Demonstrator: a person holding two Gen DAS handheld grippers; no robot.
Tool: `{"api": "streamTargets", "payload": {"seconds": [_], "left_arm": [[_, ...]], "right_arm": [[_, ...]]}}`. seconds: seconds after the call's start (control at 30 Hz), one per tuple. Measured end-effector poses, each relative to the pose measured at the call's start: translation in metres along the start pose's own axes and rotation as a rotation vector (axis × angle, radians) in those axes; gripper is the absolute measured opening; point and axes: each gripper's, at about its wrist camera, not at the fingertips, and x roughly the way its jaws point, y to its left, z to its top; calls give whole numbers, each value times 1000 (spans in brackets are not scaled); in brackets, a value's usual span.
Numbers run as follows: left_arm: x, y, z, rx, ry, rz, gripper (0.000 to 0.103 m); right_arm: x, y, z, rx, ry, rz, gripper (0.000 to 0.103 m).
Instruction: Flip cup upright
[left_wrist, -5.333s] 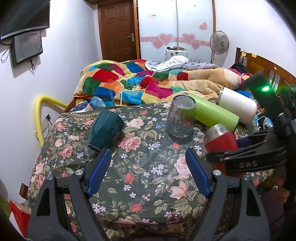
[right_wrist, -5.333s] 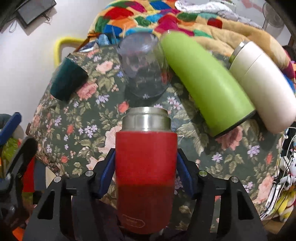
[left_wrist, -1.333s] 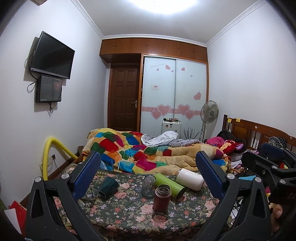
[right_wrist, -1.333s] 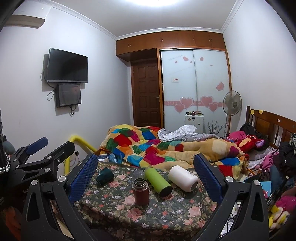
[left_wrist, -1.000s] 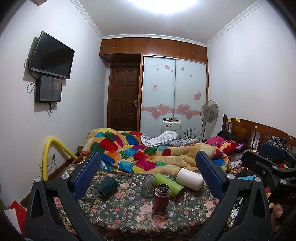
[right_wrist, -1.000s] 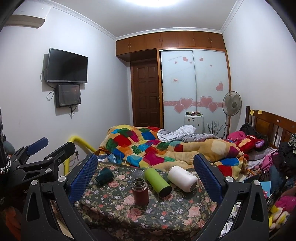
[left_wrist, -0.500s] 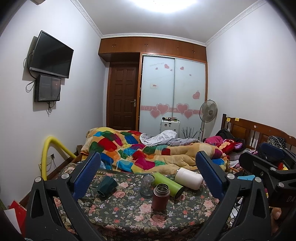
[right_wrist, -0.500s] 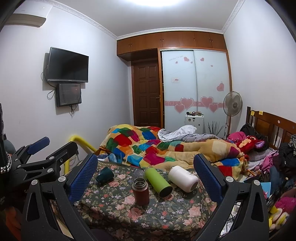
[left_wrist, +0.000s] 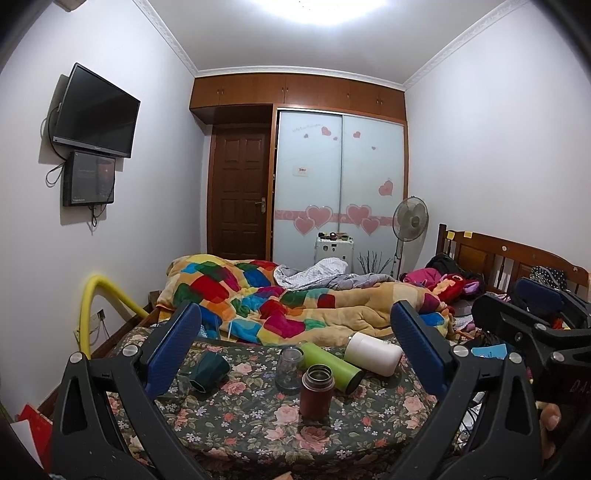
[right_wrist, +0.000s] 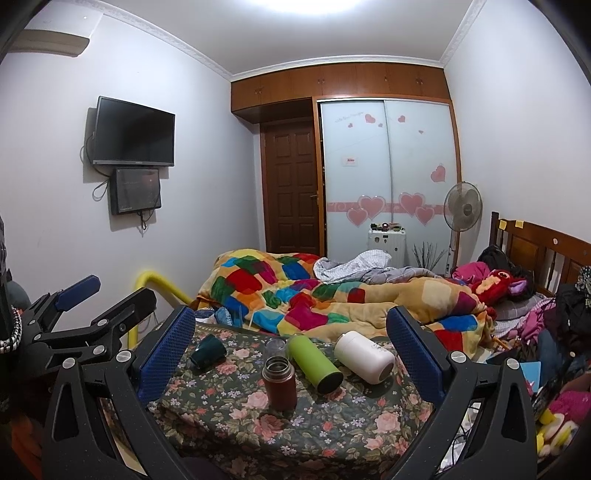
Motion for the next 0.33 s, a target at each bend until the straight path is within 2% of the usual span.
{"api": "streamTargets", "payload": {"seconds": [0.33], "left_arm": [[6,10,-5,-17,13,1,103]], "right_arm": [[7,0,0,7,11,-15,103]]}}
